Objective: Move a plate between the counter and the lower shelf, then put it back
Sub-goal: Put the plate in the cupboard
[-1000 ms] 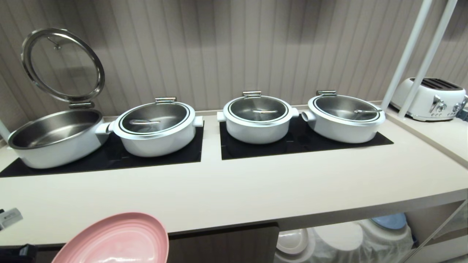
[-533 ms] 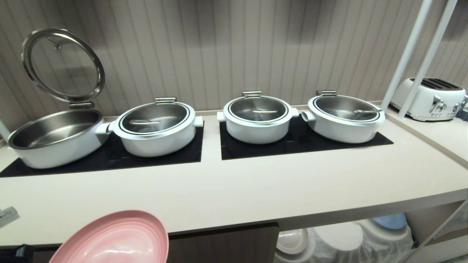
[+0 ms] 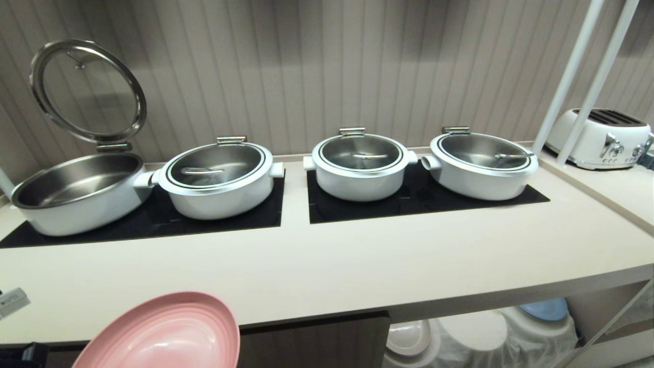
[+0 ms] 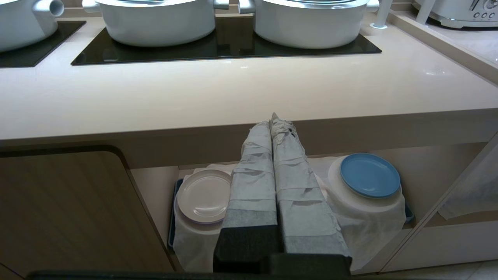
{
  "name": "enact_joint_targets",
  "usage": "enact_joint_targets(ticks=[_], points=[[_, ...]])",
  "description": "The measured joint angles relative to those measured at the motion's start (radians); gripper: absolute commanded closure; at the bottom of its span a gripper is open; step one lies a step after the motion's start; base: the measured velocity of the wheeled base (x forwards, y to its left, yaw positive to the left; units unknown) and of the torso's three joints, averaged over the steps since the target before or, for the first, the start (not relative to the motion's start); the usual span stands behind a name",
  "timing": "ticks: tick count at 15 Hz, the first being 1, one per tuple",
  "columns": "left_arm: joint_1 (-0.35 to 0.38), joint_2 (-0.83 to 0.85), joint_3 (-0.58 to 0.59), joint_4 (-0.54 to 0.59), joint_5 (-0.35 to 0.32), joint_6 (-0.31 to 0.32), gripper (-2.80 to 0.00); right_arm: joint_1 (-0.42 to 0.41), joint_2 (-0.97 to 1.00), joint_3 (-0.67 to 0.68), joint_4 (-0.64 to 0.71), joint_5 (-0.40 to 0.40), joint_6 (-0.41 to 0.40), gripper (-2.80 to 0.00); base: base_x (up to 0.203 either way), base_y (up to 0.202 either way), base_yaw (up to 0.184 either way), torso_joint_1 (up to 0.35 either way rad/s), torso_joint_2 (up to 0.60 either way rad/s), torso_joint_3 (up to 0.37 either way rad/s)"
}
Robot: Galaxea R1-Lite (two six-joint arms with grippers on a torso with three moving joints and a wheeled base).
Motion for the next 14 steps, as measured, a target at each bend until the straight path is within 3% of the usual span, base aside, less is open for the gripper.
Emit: enact_joint_targets(ticks=[2, 14], points=[[-0.001, 0.0, -0.001, 0.0, -0.024, 0.0, 0.0, 0.0, 0.0, 0.0, 0.0, 0.0, 0.0, 0.0, 0.0, 0.0, 0.0, 0.0, 0.0, 0.0], [0.003, 0.005, 0.02, 0.001, -0.025, 0.002, 0.0, 0.0, 0.0, 0.0, 0.0, 0.0, 0.0, 0.0, 0.0, 0.0, 0.0, 0.0, 0.0, 0.0]])
